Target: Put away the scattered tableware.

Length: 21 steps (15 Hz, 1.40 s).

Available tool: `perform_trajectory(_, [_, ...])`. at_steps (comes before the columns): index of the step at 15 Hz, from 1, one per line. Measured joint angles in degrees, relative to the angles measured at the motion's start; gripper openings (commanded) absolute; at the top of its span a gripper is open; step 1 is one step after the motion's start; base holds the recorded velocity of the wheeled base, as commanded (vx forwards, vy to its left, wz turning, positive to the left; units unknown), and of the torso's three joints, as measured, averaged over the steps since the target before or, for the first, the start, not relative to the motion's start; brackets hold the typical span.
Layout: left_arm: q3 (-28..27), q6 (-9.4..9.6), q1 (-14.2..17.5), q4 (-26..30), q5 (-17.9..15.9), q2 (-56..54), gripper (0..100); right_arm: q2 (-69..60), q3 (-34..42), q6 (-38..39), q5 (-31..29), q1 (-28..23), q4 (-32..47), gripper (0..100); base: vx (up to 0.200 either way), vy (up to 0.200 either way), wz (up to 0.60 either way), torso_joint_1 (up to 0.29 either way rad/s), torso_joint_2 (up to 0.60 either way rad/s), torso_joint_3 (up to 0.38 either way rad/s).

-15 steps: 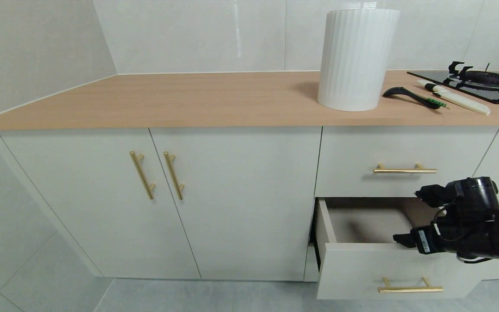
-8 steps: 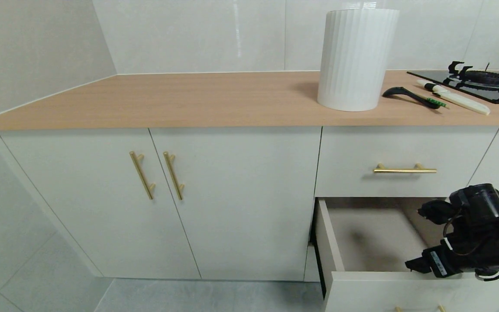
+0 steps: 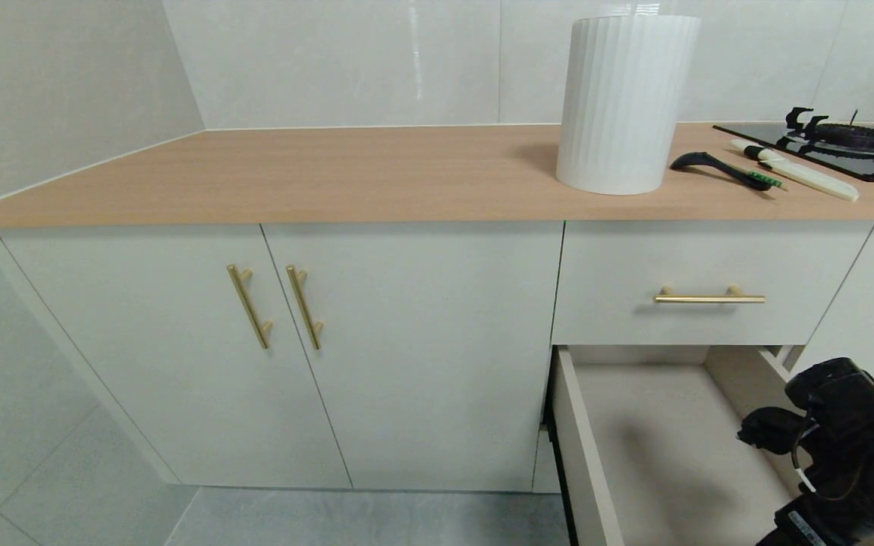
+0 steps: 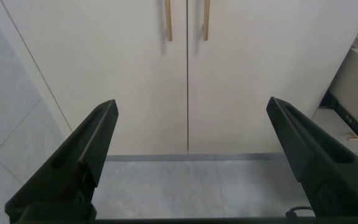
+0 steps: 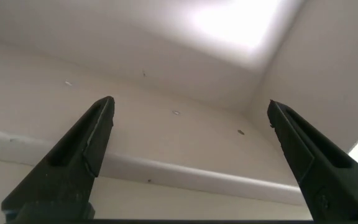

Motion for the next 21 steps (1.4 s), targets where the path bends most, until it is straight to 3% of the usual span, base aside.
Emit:
perform_trajectory(9, [0.0, 0.00, 0.0, 0.0, 0.0, 0.0, 100, -0.2, 0.0, -1.7, -3.3, 5.9, 12.3, 100, 0.000, 0.000, 0.00, 0.000, 0.00, 0.000])
perform_trajectory(15, [0.0, 0.00, 0.0, 0.0, 0.0, 0.0, 100, -2.2, -1.2, -1.3, -3.3, 6.2, 11.1, 100, 0.000, 0.000, 0.00, 0.000, 0.00, 0.000])
perform_trajectory(19, [0.0, -0.01, 0.0, 0.0, 0.0, 0.0, 100, -14.1, -3.1, 0.2, -3.0, 5.6, 10.2, 100, 0.000, 0.000, 0.00, 0.000, 0.00, 0.000])
perform_trajectory(21, [0.0, 0.00, 0.0, 0.0, 0.0, 0.0, 100, -21.7, -4.7, 3.8, -2.9, 5.5, 5.5, 100, 0.000, 0.000, 0.00, 0.000, 0.00, 0.000])
